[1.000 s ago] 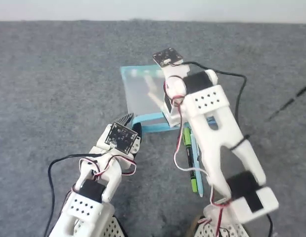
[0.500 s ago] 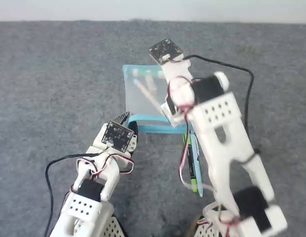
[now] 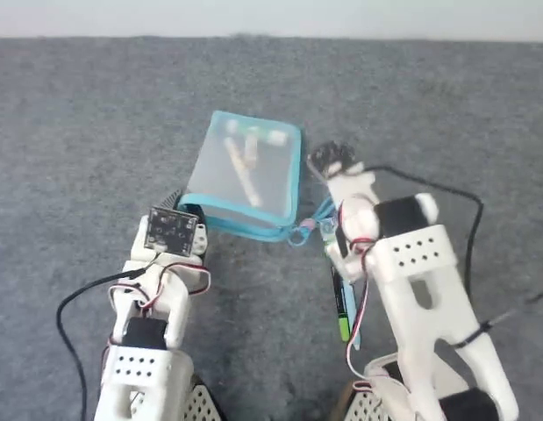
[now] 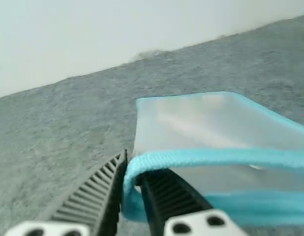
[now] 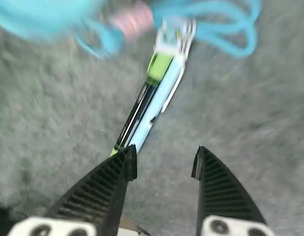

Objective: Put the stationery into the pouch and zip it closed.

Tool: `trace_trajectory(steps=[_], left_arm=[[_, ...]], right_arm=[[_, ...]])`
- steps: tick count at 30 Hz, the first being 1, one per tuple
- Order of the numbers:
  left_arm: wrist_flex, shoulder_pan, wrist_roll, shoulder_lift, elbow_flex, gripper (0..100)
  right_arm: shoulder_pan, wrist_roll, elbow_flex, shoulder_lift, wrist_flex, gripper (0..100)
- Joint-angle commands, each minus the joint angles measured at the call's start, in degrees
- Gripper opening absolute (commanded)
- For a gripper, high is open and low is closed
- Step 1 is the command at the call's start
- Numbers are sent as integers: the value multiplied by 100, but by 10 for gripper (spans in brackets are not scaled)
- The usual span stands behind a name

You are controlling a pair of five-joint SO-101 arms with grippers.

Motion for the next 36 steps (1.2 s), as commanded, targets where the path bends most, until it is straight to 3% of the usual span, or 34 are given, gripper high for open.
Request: trace_trajectory(steps=[1,13,28,36], left_arm=[[-211,-158,0,18,-127,12],[-202,-149,-9,26,-119,12],[-193,-149,-9,26,-66,12],[-193,-149,-9,26,-66,12]], right_arm=[[66,79,738,-268,-646,180],[92,53,2479,-259,-2510,180],[75,70,2760,-224,-2659,180],[145,44,2338,1024,-2888,148]])
